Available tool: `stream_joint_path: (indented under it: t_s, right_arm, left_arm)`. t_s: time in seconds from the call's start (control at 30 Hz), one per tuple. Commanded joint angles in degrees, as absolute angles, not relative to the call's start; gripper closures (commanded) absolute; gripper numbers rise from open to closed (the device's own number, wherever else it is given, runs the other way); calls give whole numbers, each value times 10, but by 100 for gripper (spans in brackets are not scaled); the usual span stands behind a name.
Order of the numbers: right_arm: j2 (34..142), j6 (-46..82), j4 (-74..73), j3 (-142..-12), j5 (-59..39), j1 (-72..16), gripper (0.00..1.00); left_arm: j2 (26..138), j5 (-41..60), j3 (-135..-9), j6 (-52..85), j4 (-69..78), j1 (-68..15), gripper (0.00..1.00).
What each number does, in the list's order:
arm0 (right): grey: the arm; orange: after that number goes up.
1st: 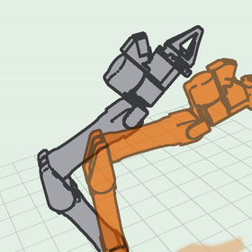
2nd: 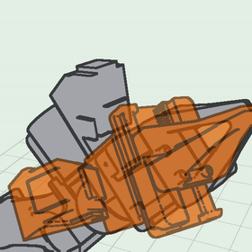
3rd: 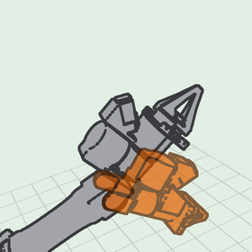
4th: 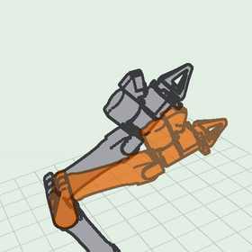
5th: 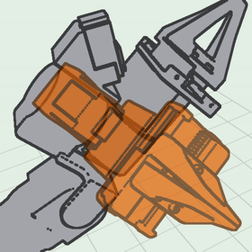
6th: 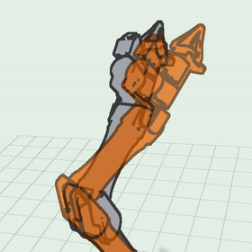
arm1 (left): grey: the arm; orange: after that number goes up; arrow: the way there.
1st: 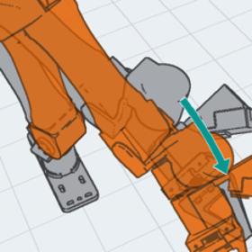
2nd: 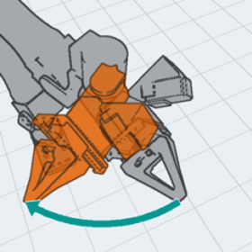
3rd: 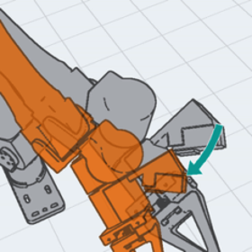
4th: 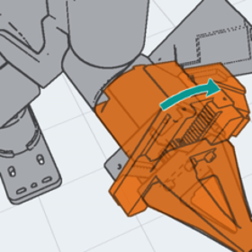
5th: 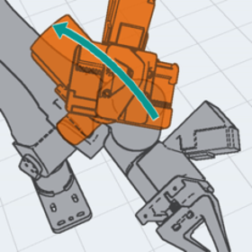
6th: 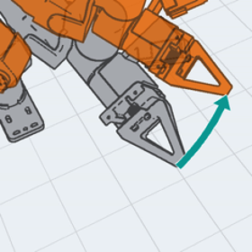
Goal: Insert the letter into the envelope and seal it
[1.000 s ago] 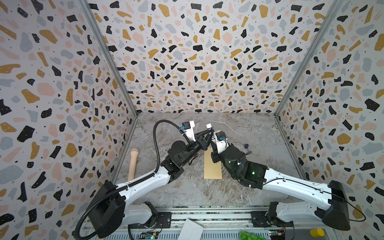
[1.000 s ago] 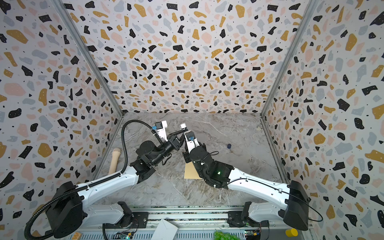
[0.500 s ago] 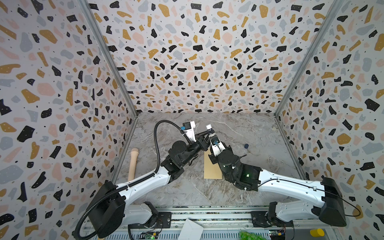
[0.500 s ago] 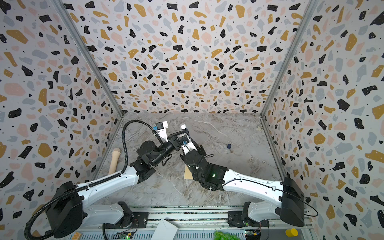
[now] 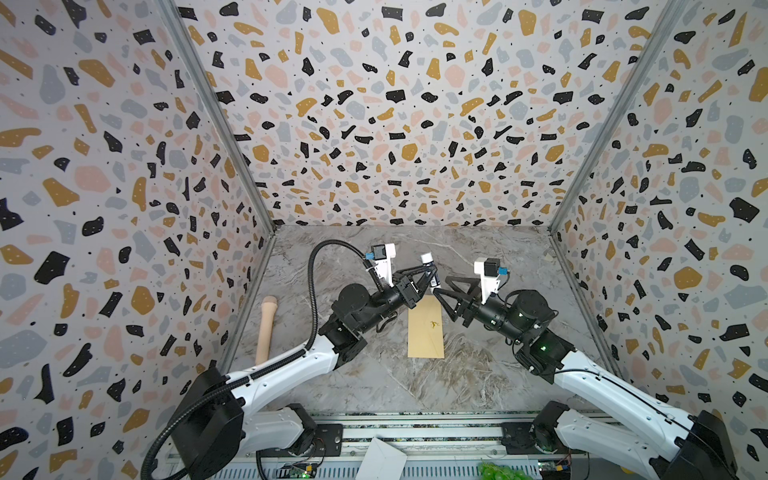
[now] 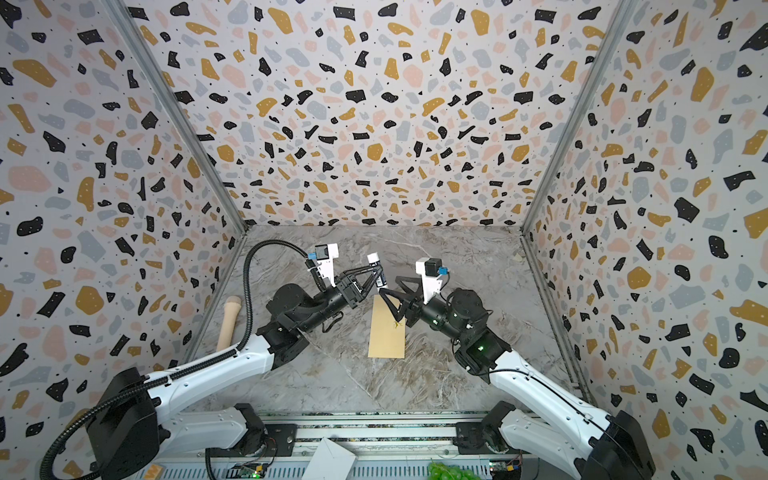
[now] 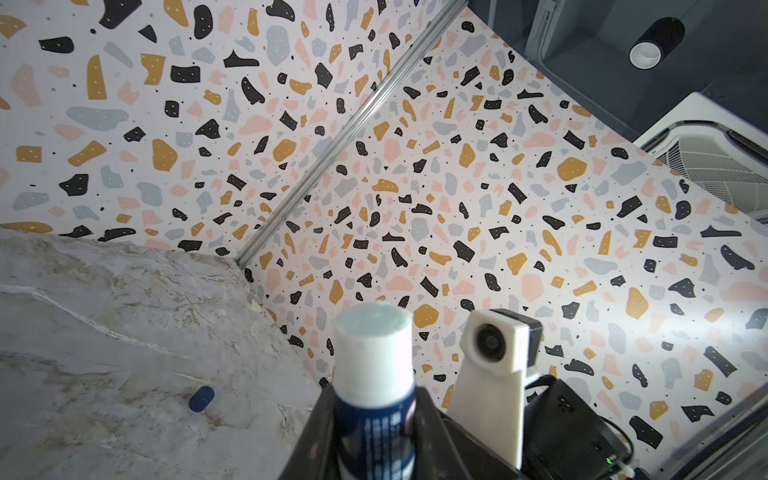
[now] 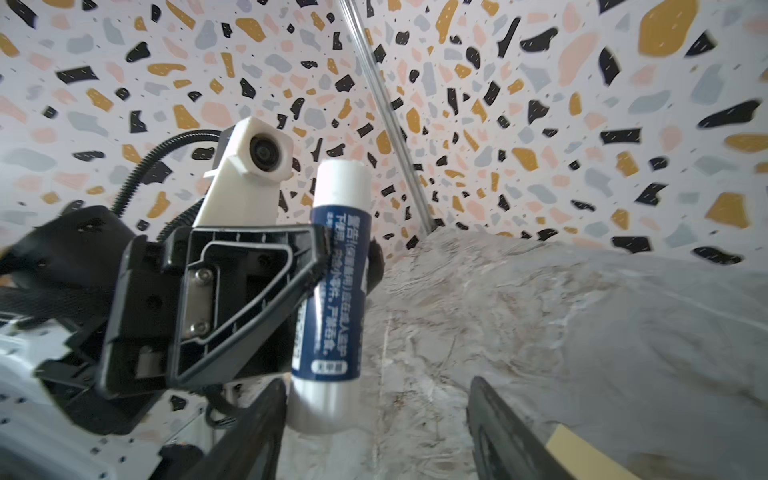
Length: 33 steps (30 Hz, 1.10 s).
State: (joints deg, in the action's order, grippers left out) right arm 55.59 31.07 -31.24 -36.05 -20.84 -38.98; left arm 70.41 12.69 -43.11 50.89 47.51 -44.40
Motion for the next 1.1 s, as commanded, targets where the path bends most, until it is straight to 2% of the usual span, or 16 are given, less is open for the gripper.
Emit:
stream_joint_path:
  t_s: [0.0, 0.23, 0.4, 0.77, 0.97, 1.07]
  right_arm:
    - [564, 420, -436, -351, -331, -373, 32]
    - [599, 491, -545, -327, -357, -366, 39]
    - [616, 514, -580, -334, -359, -362, 41]
    - [644, 553, -631, -340, -358, -361, 54]
    - [650, 565, -648, -340, -355, -361, 63]
    - [652, 564, -635, -344, -355, -360, 76]
  left_arm:
    - [696, 145, -430, 538, 555, -442, 100]
    - [705, 151, -430, 555, 574, -442, 100]
    - [706, 152, -430, 555, 575, -442, 100]
    - [705, 155, -430, 552, 569, -442, 100]
    - [703, 154, -429, 548, 562, -441, 100]
    - [702, 153, -428, 542, 555, -442, 100]
